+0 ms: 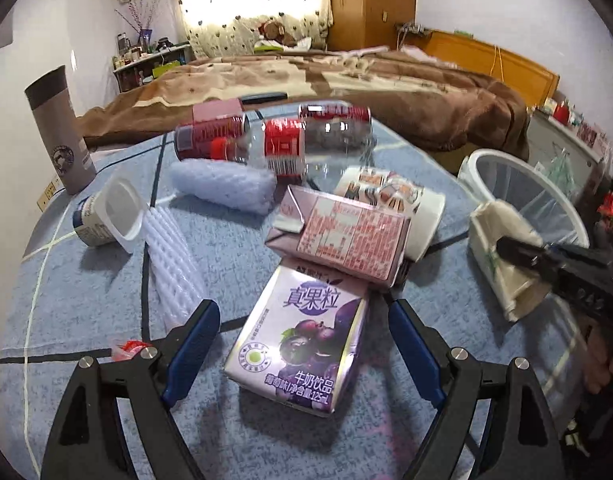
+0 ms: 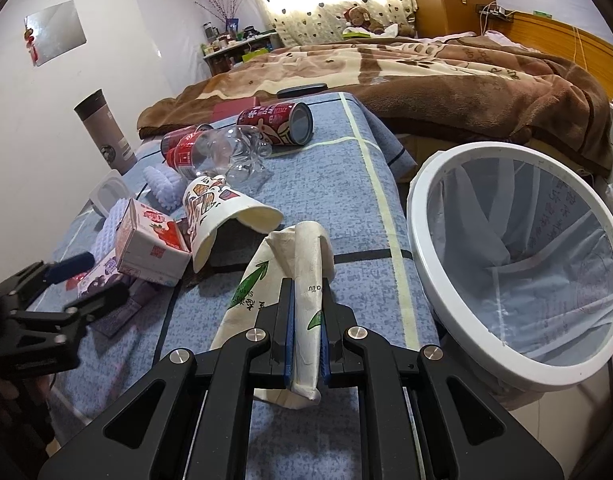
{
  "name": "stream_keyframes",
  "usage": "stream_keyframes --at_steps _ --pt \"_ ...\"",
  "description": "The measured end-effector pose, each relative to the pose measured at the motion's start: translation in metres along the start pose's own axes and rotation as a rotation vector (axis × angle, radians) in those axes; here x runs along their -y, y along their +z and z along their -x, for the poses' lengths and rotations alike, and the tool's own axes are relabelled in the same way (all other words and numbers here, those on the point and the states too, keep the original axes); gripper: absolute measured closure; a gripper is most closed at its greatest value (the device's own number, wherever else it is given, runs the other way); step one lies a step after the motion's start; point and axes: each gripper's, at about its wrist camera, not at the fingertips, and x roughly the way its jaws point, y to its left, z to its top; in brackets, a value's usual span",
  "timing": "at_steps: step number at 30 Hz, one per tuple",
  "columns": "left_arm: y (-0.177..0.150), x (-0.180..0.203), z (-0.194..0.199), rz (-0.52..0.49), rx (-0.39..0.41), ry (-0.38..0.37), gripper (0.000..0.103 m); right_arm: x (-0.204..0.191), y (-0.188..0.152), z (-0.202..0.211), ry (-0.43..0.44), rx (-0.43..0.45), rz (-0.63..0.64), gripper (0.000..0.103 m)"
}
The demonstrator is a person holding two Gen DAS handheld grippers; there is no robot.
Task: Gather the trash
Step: 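Grasp the purple grape juice carton with the left gripper while the right gripper holds the tissue pack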
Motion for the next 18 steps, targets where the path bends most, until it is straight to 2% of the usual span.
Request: stream_keyframes --at_steps 2,4,8,12,18 --pt "-0.002 0.001 -0.004 0.003 -0.019 -0.011 0.018 0.000 -0.001 0.001 0.001 -0.002 0.003 0.093" --pt "-0.003 -0.002 -0.008 0.021 -0.036 -0.019 0.030 0.000 -0.001 0.000 0.003 -0.003 0.001 0.093" --pt "-0.006 -0.001 -0.007 0.033 -0.050 -0.012 0.035 0.000 -0.001 0.001 0.008 -0.004 0.001 0.093" --pt "-0.009 -0.003 -0.001 0.068 -0.039 -0.035 0.047 -0.001 -0.001 0.003 0.015 -0.003 0.006 0.093" --pt "-0.016 -0.003 0.012 0.108 -0.009 -0.024 0.047 -0.001 -0.004 0.007 0.024 0.004 0.010 0.093"
